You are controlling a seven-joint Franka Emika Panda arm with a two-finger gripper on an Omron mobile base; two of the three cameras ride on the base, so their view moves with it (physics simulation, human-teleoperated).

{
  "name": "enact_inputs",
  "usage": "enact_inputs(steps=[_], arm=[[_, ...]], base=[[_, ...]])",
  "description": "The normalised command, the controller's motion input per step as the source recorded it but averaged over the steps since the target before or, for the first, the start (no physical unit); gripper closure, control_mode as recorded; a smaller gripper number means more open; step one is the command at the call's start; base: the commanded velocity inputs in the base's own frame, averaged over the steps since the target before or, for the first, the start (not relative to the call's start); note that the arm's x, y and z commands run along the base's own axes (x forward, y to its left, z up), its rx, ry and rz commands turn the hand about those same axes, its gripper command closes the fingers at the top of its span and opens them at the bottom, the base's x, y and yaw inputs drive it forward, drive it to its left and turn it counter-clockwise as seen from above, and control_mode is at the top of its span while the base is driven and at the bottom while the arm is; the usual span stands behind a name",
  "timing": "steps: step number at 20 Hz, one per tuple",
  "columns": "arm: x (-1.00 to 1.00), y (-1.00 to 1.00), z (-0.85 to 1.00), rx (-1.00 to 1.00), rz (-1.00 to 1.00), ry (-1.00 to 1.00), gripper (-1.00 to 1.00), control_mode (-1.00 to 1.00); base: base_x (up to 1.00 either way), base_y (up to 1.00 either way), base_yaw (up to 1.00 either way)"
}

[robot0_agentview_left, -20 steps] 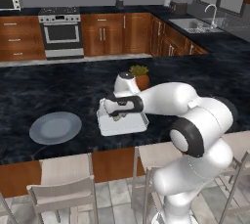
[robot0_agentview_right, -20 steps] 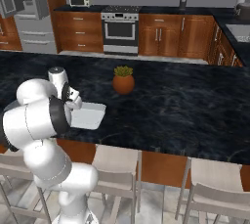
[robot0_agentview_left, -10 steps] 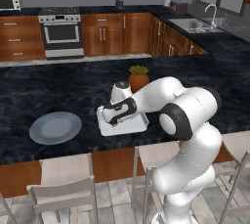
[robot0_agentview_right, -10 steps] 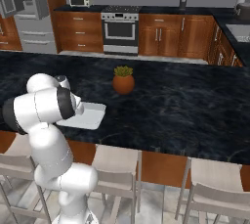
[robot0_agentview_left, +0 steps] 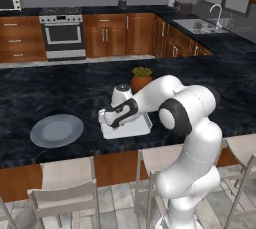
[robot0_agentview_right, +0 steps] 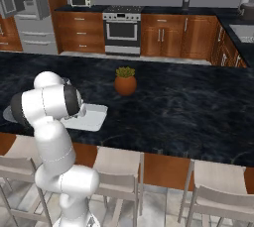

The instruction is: Place two dumplings into each of the tupperware containers and then place the containers in the fridge.

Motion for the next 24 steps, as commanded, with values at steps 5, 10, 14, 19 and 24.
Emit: enact_inputs(steps=[5, 10, 14, 19, 24], arm=[[0.02, 0.0, -0.01, 0.0, 0.0, 0.0, -1.0, -1.0], [0.02, 0.0, 0.01, 0.0, 0.0, 0.0, -1.0, -1.0], [0.0, 0.0, 0.26, 0.0, 0.0, 0.01, -1.0, -1.0], [0.04, -0.2, 0.69, 0.0, 0.0, 0.06, -1.0, -1.0], [-0.27, -0.91, 0.15, -0.01, 0.01, -0.01, -1.0, -1.0]], base=[[0.0, 0.0, 0.0], [0.0, 0.0, 0.0], [0.0, 0.0, 0.0], [0.0, 0.0, 0.0], [0.0, 0.0, 0.0]])
